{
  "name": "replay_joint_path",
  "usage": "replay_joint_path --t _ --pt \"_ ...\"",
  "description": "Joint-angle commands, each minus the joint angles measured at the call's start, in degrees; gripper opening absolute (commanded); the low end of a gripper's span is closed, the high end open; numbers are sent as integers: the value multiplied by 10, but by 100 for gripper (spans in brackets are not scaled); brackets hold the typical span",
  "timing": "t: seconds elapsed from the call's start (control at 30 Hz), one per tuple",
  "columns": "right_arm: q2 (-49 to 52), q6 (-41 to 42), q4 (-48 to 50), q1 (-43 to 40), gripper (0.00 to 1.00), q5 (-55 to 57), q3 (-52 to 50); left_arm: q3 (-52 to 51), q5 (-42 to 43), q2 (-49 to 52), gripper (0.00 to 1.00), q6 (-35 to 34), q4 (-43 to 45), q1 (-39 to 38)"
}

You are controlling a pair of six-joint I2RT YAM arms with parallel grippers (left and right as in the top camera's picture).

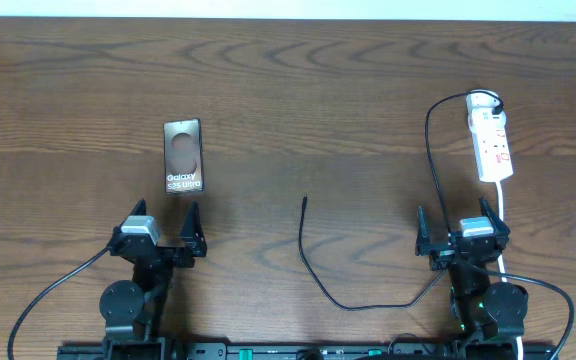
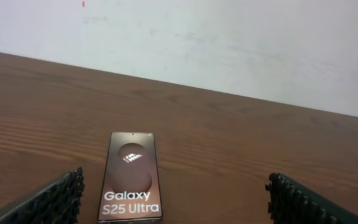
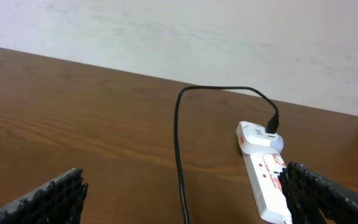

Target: Plug charger to phone and switch on socket

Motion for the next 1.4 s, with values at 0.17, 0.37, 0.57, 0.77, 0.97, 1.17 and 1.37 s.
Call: replay_joint_path --t 0.17,0.37,0.57,0.77,0.97,1.17,1.37 --pt "-2 7 -1 -3 99 3 -3 20 22 -3 93 8 12 -1" --pt "-2 7 -1 -3 99 3 -3 111 22 56 93 8 -30 -1" --pt "-2 6 -1 -3 99 3 -3 255 18 224 93 15 -56 -1" --pt "-2 6 -1 -3 99 3 -3 473 -11 456 93 14 -189 -1" --pt "-2 6 -1 -3 99 3 -3 715 -25 698 93 56 -369 -1" --pt "-2 6 -1 -3 99 3 -3 789 -17 838 93 57 -404 -1" --pt "-2 7 -1 -3 99 3 -3 788 -16 901 93 57 -424 -1"
